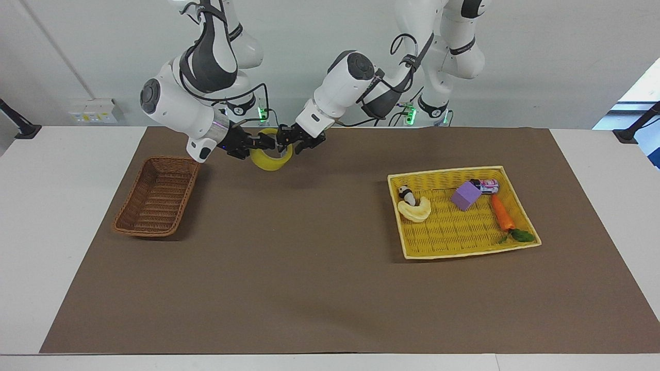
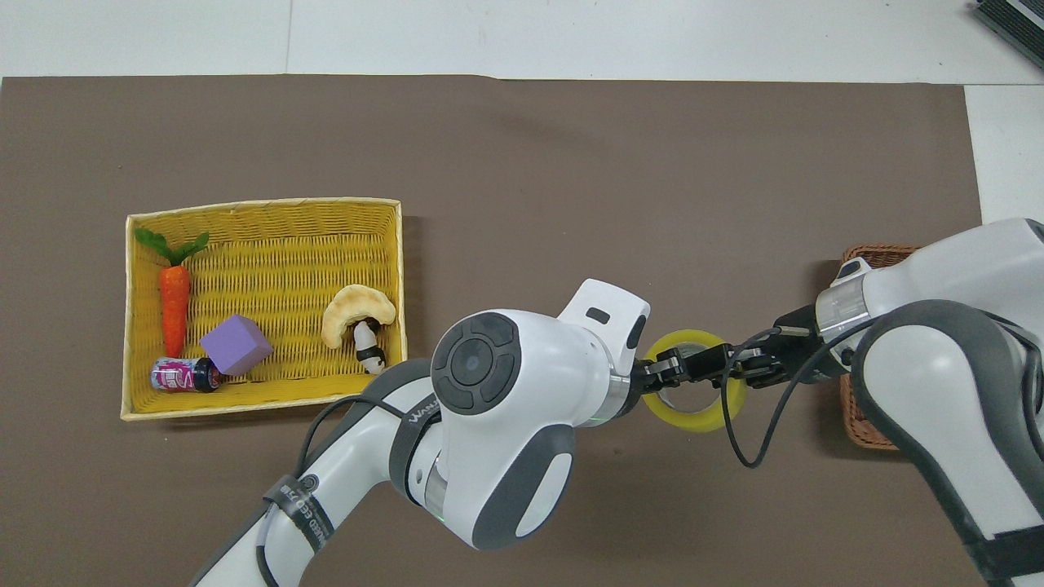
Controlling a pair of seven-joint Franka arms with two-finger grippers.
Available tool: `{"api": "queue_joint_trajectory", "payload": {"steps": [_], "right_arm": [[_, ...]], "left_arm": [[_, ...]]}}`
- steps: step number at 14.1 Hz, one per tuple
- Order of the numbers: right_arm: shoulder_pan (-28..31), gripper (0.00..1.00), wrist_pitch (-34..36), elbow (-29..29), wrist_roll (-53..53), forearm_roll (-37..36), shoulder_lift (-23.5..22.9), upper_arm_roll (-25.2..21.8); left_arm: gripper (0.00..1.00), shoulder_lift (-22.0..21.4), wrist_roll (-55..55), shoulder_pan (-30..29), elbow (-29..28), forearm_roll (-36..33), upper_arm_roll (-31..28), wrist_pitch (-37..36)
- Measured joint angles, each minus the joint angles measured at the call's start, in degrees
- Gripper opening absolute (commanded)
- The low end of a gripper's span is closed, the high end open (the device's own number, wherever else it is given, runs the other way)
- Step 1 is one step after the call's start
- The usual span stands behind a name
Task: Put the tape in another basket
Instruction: 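Lower the tape into the basket while the left gripper withdraws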
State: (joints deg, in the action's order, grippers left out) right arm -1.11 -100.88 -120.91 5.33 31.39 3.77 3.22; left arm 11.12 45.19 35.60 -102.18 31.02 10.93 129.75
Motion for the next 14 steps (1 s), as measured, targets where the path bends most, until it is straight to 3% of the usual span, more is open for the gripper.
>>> {"api": "queue_joint_trajectory", "payload": {"steps": [5,7,11,14], "right_arm": [[3.2,0.00,-3.7,0.3,0.0,-6.1,-0.6,-0.1],[5.8,0.00,-6.8,0.5,0.4,-8.4,-1.2,-0.2],[11.4,0.00,-14.7,2.2,1.4,-11.8,-3.3,-0.4],[17.7,0.00,-16.0,6.4,6.0,-12.2,-7.2,-0.5]], "left_arm": [[1.00,-2.8,-6.2,-12.3,1.2,-0.4,-0.7,-13.5],[1.00,-3.2,-10.5,-16.5,1.9,-3.6,-0.9,-18.4],[1.00,-3.2,-20.0,-24.5,2.5,-11.4,-1.3,-21.9],[1.00,-3.3,-26.1,-29.8,3.0,-16.2,-1.5,-23.3]]}}
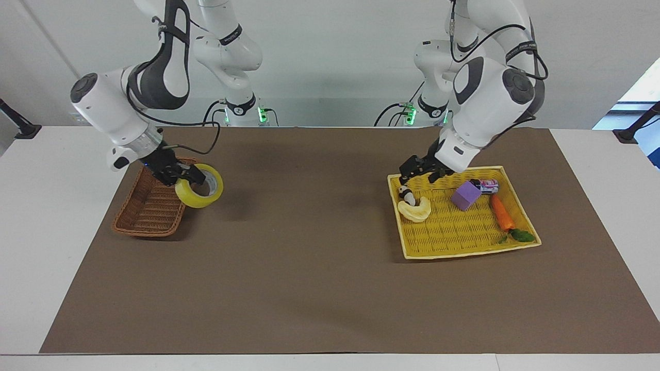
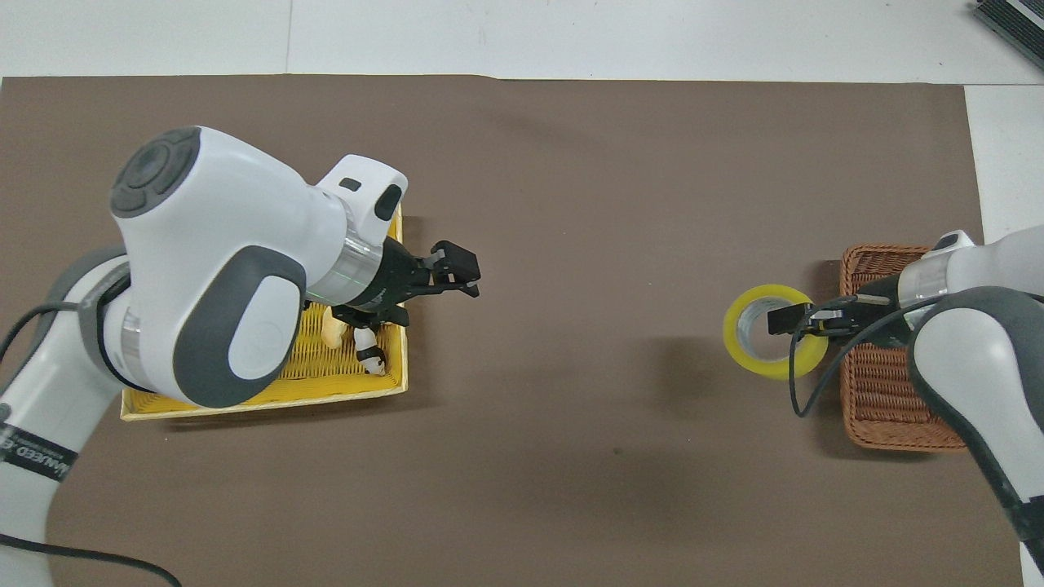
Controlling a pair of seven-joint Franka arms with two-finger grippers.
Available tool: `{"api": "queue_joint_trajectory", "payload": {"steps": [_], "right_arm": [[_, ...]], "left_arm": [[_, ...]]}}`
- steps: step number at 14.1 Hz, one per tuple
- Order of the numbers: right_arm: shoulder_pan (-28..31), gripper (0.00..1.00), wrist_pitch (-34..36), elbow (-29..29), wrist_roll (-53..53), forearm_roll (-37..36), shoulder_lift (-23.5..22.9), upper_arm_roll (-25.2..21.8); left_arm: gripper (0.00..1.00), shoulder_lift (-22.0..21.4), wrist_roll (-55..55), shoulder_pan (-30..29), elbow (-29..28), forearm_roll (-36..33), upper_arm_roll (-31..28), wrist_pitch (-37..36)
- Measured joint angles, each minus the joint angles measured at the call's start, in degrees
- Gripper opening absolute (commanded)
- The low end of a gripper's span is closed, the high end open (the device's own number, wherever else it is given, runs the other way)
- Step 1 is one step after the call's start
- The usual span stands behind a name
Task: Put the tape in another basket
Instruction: 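Lower the tape into the basket while the left gripper withdraws, then open the right gripper to release the tape in the basket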
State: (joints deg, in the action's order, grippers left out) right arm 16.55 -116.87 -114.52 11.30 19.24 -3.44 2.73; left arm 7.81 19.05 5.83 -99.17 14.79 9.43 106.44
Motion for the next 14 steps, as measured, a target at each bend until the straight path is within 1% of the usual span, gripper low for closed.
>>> {"api": "queue_joint_trajectory", "payload": {"steps": [2,4,6,9,13,14], "right_arm": [[4.3,0.00,0.0,2.0,5.4,0.0,-3.0,-0.1],[7.1,0.00,-0.1,2.4,9.3,0.0,-5.2,-0.1],[8.0,0.00,-0.1,2.4,10.1,0.0,-6.4,-0.1],[8.1,0.00,-0.1,2.2,10.2,0.0,-7.0,-0.1],[9.1,0.00,-0.1,1.3,12.0,0.0,-7.9,-0.1],[9.3,0.12,-0.1,1.2,12.4,0.0,-8.2,-0.1]], "left_arm": [[1.00,-0.1,-2.2,-2.7,1.5,-4.5,0.0,-2.5],[1.00,-0.4,-3.4,-4.5,3.8,-7.5,-0.1,-5.5],[1.00,-0.7,-7.0,-6.6,6.1,-8.9,-0.1,-9.1],[1.00,-1.7,-13.7,-10.3,8.7,-10.1,-0.3,-13.9],[1.00,-3.1,-15.1,-11.3,12.6,-14.4,0.0,-20.1],[1.00,-3.3,-15.1,-11.3,13.6,-14.7,0.0,-21.2]]}}
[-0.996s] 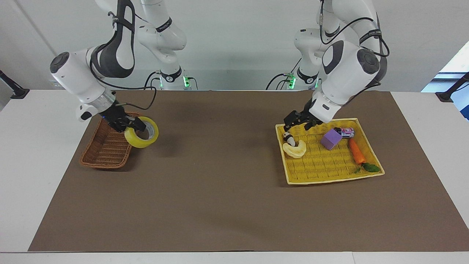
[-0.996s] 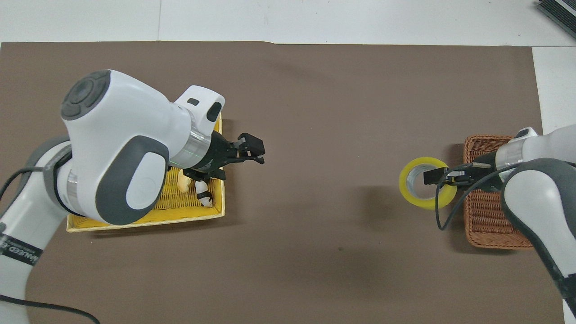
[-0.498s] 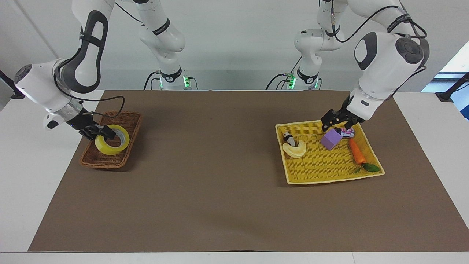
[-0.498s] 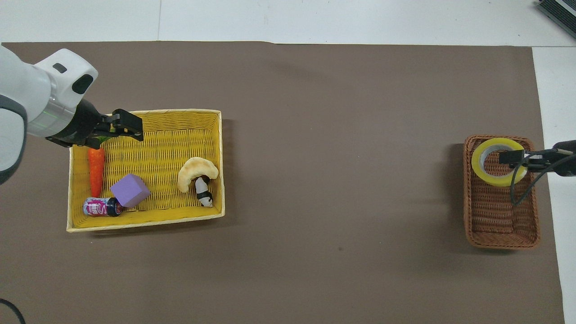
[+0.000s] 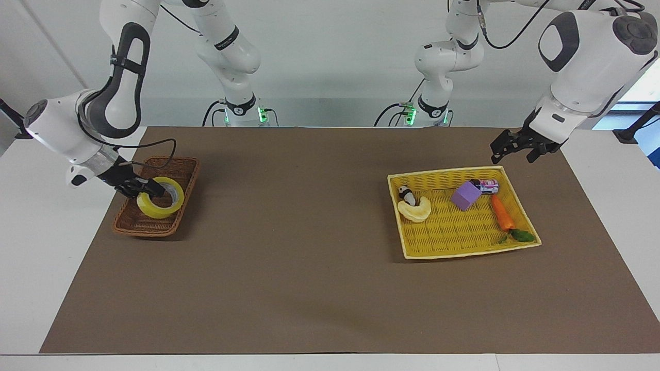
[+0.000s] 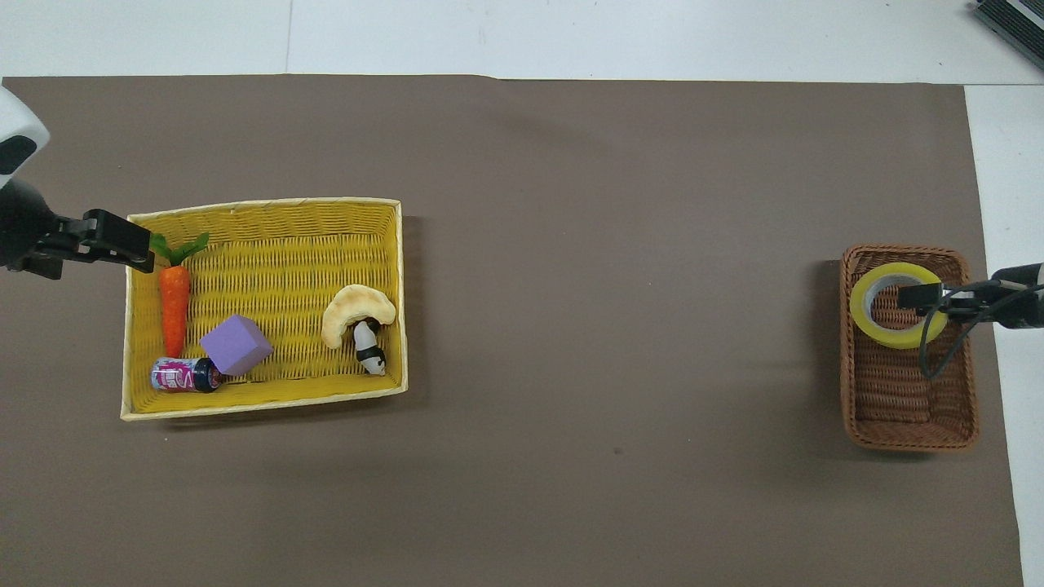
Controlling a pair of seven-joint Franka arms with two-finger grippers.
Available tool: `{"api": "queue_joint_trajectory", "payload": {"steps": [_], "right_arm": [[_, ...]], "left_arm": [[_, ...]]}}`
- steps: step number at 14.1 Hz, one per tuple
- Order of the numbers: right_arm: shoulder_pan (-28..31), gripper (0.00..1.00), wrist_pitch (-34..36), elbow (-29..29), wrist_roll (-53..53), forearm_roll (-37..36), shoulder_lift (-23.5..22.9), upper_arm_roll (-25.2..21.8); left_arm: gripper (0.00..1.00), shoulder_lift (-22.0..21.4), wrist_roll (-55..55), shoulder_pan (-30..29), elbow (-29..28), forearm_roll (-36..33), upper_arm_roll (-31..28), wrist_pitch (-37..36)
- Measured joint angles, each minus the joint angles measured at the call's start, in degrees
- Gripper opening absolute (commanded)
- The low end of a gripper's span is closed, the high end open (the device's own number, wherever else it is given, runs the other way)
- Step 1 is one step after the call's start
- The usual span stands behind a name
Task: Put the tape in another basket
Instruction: 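Open the right gripper to release the tape in the basket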
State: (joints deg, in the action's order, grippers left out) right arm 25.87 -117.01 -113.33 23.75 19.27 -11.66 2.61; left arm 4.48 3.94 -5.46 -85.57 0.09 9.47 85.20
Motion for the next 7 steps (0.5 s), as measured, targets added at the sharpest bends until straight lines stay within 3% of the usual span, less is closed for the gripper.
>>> {"api": "queue_joint_trajectory", "payload": {"steps": [2,3,7], "right_arm": [[0.3,0.81,-0.3,-0.4,1.7,0.0,-0.6,0.0],[0.3,1.00,-1.1,-0.8,2.8,0.0,-0.8,0.0],[0.5,1.00,-2.3,-0.9,3.9,-0.1,-1.1,0.0]], "left_arm": [[1.00,-0.6,0.0,0.0,0.6,0.0,0.0,-0.4],[1.00,-0.8,0.0,0.0,0.6,0.0,0.0,-0.5],[1.00,-0.8,0.0,0.0,0.6,0.0,0.1,-0.3]]}}
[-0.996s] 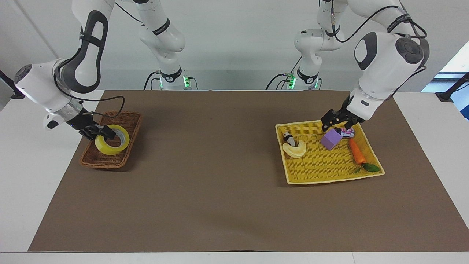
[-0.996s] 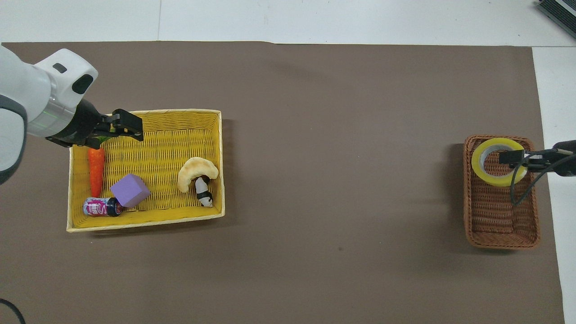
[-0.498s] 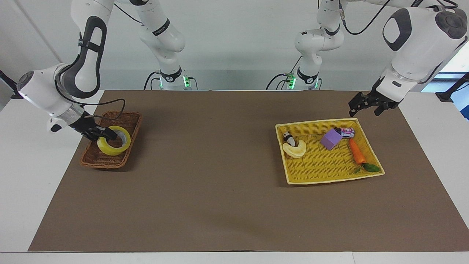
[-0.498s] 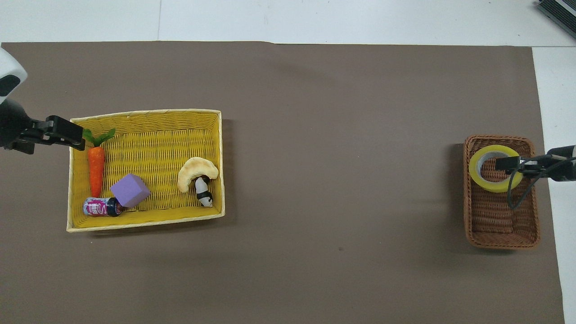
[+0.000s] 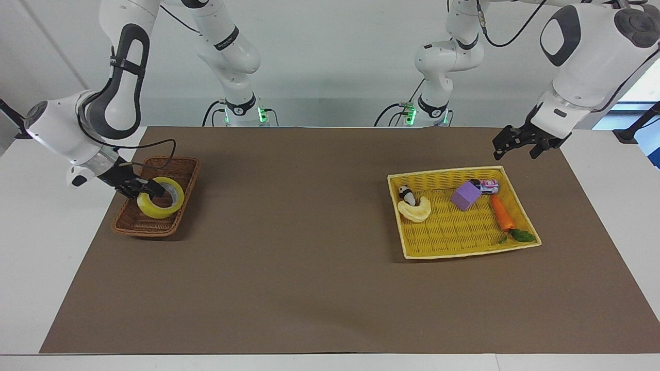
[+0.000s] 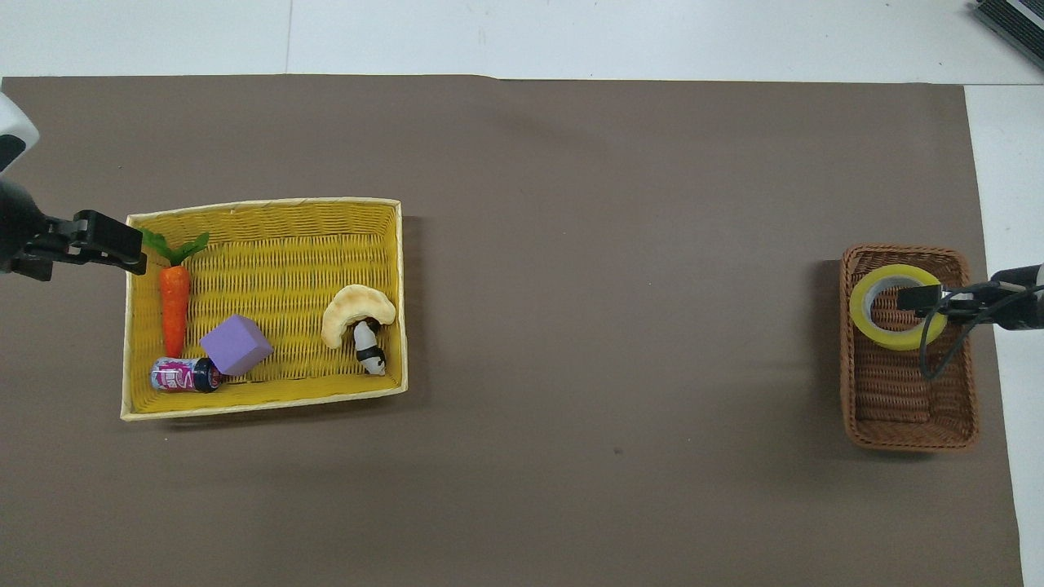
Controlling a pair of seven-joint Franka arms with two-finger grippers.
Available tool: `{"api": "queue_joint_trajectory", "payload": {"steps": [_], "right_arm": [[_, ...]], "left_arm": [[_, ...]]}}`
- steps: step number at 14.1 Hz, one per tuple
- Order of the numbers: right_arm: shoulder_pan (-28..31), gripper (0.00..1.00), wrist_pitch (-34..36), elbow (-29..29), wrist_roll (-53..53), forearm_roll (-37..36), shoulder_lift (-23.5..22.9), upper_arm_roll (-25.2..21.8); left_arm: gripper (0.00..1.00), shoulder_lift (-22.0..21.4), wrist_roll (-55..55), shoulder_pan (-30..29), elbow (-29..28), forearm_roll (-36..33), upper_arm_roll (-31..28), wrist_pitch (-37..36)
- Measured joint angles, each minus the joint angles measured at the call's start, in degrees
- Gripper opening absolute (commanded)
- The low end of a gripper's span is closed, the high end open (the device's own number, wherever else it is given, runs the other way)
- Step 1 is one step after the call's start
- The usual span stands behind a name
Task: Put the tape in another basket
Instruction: 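Open the right gripper to release the tape in the basket, then lift the right gripper away from the tape in the basket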
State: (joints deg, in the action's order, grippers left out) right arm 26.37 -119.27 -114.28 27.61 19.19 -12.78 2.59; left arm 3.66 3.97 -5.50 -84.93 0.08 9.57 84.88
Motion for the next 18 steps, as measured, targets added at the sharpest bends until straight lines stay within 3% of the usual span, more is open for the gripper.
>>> {"api": "queue_joint_trajectory", "payload": {"steps": [7,11,14,18], "right_arm": [[-0.7,1.00,0.1,4.1,0.2,-4.3,1.0,0.6],[-4.6,1.00,1.7,6.1,-0.8,-7.8,3.6,0.7],[-8.6,1.00,3.5,6.5,-9.0,-10.8,5.7,0.7],[-16.2,1.00,6.9,6.6,-27.4,-14.5,8.7,0.9]], "left_arm": [[1.00,-1.3,0.0,0.0,-1.5,0.0,0.1,1.0],[1.00,-2.5,0.0,0.0,-1.8,0.0,0.1,1.5],[1.00,-4.1,0.0,0.0,-1.8,0.0,0.0,1.6],[1.00,-4.5,0.0,0.0,-1.8,0.0,0.0,1.6]]}}
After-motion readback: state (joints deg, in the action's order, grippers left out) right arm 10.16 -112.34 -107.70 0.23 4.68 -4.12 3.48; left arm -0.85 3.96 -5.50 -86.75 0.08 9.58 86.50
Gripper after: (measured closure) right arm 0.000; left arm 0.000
